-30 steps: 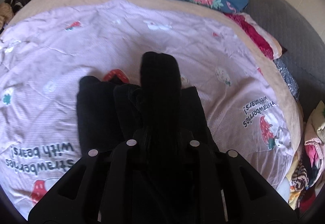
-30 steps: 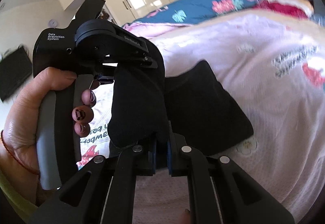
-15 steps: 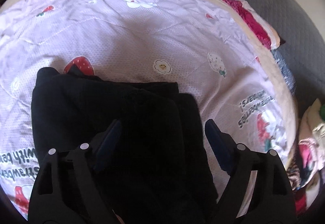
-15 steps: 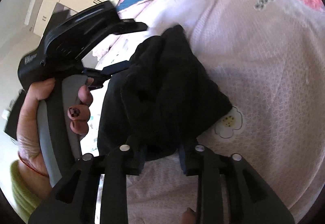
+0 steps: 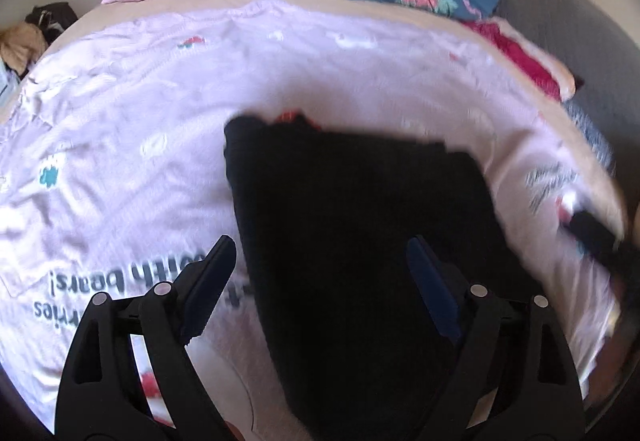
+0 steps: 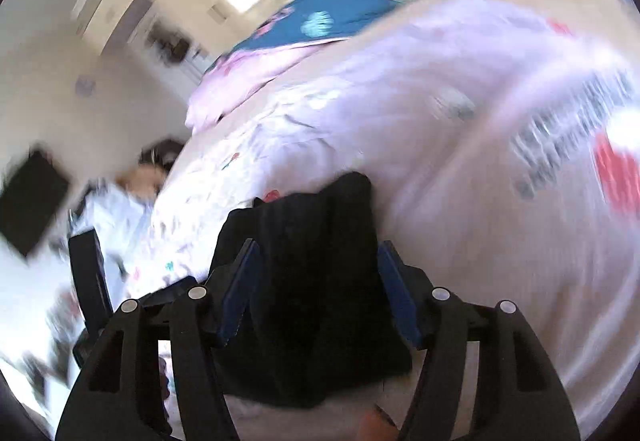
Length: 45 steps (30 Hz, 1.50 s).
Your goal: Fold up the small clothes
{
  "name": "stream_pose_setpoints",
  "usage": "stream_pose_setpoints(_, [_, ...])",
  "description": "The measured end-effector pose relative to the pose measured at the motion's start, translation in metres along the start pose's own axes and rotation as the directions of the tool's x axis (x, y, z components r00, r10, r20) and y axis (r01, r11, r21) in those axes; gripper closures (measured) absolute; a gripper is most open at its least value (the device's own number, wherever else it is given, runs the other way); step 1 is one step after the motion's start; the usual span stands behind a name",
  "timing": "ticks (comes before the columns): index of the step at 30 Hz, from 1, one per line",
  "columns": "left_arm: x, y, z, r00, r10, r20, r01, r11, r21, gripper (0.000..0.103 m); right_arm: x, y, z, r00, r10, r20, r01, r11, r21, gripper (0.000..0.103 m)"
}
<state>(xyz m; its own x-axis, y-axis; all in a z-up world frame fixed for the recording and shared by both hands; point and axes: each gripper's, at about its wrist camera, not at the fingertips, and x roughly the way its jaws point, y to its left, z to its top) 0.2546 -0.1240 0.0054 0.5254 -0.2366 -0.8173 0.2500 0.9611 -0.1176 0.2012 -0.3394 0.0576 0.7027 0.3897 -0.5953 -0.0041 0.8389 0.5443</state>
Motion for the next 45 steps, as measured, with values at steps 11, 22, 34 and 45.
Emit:
stream_pose_setpoints(11, [0.005,-0.008,-0.032,0.999,0.014,0.034,-0.014,1.0,0.012,0.023,0.112,0.014,0.008,0.948,-0.097,-0.303,0.067,0.992,-0.108,0.077])
stream_pose_setpoints(22, [-0.018,-0.016,-0.026,0.994,-0.102,0.047,0.101,0.995,0.007,0.021,0.072,0.051,0.063,0.991,-0.066,-0.114,0.026,0.946,-0.324,0.097])
stream_pose_setpoints(34, [-0.007,-0.038,-0.041,0.999,-0.037,0.019,0.035,0.994,0.099,0.019,0.094,-0.014,0.028,0.979,-0.135,-0.153,0.1,0.972,-0.214,0.087])
stream_pose_setpoints(45, [-0.021,-0.022,-0.053,0.996,-0.075,0.043,0.074,0.997,0.028,0.018,0.008,-0.034,-0.028,0.987,0.074,-0.145,-0.067,0.996,0.051,0.049])
